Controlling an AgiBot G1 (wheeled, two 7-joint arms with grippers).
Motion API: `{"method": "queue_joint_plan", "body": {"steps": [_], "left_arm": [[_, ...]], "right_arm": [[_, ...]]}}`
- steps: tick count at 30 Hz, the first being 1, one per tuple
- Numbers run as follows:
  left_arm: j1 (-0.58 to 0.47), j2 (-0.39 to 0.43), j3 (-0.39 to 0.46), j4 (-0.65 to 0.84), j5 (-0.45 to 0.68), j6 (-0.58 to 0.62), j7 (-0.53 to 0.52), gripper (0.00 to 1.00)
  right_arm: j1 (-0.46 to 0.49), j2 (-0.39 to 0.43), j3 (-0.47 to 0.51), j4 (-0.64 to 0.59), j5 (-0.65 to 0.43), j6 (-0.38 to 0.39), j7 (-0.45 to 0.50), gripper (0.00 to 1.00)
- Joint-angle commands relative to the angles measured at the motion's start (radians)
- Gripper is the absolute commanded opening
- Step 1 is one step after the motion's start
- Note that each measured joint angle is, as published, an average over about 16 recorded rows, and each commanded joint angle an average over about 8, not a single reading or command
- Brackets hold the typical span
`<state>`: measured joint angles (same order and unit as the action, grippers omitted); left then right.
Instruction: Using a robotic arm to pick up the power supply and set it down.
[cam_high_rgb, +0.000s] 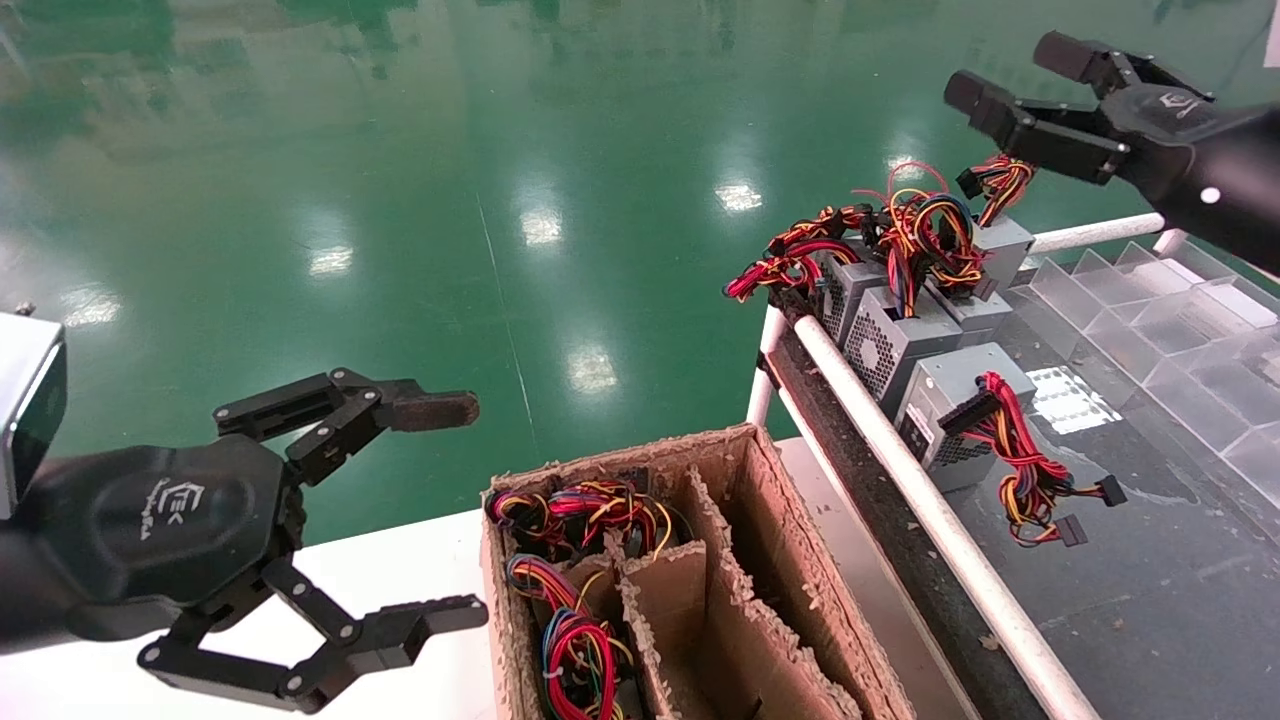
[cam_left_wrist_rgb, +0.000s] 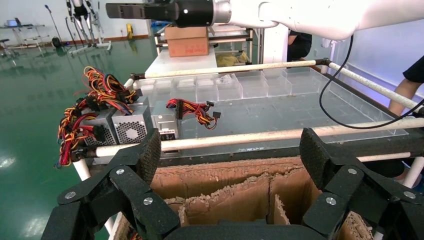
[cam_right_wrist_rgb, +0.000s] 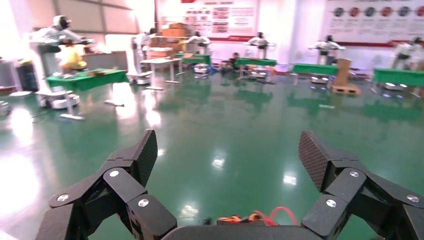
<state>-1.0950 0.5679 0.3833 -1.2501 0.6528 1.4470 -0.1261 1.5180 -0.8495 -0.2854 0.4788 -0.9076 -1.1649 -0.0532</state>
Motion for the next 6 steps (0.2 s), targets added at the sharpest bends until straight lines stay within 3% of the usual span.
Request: {"method": "queue_joint_plan", "body": {"steps": [1, 6], "left_arm": [[0.000, 0.000, 0.000, 0.000, 0.000, 0.000, 0.000, 1.00], [0.000, 0.000, 0.000, 0.000, 0.000, 0.000, 0.000, 1.00]], "right_arm": [[-0.030, 0.016, 0.000, 0.054, 0.012, -0.022, 0.016, 1.00], [-0.072, 0.039, 0.001, 0.130, 0.029, -0.053, 0.039, 1.00]]}}
